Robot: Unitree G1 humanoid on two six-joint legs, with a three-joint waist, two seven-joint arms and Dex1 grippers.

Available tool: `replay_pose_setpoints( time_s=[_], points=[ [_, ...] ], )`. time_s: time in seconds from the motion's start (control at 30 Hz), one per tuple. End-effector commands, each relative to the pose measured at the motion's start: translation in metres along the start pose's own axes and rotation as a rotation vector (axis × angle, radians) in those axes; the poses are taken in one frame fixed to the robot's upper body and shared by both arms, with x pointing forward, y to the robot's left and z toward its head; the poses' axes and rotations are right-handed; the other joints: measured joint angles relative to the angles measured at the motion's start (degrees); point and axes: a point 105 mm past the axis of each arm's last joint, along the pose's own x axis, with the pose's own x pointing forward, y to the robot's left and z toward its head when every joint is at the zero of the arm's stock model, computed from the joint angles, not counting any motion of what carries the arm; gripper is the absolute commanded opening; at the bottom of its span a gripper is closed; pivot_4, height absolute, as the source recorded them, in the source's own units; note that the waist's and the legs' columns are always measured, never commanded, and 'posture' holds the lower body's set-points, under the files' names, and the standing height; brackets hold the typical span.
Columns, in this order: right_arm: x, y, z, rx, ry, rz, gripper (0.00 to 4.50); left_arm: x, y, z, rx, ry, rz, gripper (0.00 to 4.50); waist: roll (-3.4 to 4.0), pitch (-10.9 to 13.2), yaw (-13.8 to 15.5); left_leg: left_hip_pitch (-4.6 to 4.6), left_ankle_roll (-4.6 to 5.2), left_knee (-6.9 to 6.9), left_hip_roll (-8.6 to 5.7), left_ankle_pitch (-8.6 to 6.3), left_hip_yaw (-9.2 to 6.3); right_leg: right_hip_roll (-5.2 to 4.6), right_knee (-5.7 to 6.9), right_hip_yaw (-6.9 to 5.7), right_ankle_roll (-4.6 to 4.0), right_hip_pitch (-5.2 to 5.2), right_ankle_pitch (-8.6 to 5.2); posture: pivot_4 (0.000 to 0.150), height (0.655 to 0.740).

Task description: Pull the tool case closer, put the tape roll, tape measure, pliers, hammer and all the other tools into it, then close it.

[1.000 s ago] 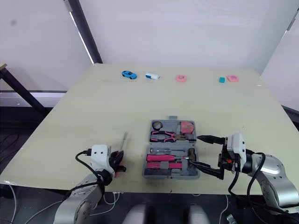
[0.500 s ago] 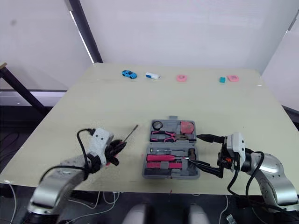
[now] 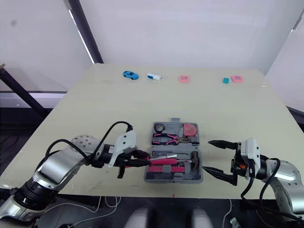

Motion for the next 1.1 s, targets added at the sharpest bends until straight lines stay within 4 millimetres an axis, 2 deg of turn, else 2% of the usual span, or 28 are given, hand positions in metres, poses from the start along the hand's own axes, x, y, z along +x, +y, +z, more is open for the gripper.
replay_pose_setpoints(
  time_s=[0.03,0.23,0.33,0.5,0.63,1.1],
  points=[
    [-0.017,0.003,0.007,-0.029,0.024,0.028,4.50,0.010,-0.008,0.010,0.111,0.052,-0.108,0.47,0.03,0.0,0.5,-0.02,0.00,0.01,0.00,0.00,-0.04,0.02,0.00,-0.03,0.01,0.00,0.00,0.150,0.7400],
    [-0.041,0.002,0.004,-0.027,0.104,0.057,4.50,0.028,-0.009,0.016,0.138,0.084,-0.167,0.47,0.01,0.0,0.3,-0.05,0.01,0.03,-0.04,0.00,0.00,0.00,-0.05,0.02,0.04,0.01,0.01,0.150,0.7400],
    [-0.046,-0.002,0.005,-0.034,0.120,0.058,4.50,0.037,-0.009,0.017,0.130,0.106,-0.181,0.47,0.01,0.0,0.1,-0.02,0.01,0.03,-0.03,0.01,-0.01,0.04,-0.03,0.05,0.05,0.01,0.02,0.150,0.7400],
    [-0.037,-0.006,0.006,-0.055,0.103,0.065,4.50,0.064,-0.002,0.023,0.109,0.181,-0.151,0.47,0.01,0.0,0.2,-0.03,0.02,0.08,-0.02,0.01,-0.11,0.12,0.02,0.04,0.08,0.02,0.04,0.150,0.7400],
    [-0.032,-0.005,0.006,-0.057,0.089,0.064,4.50,0.076,-0.008,0.026,0.110,0.200,-0.165,0.47,0.02,0.0,0.1,-0.05,0.02,0.09,-0.03,0.01,-0.14,0.14,0.00,0.06,0.11,0.01,0.05,0.150,0.7400],
    [-0.031,-0.002,0.006,-0.054,0.094,0.075,4.50,0.090,-0.014,0.026,0.088,0.202,-0.182,0.47,0.02,0.0,0.2,-0.06,0.02,0.09,-0.03,0.01,-0.17,0.13,0.01,0.03,0.11,0.02,0.05,0.150,0.7400]
  ],
)
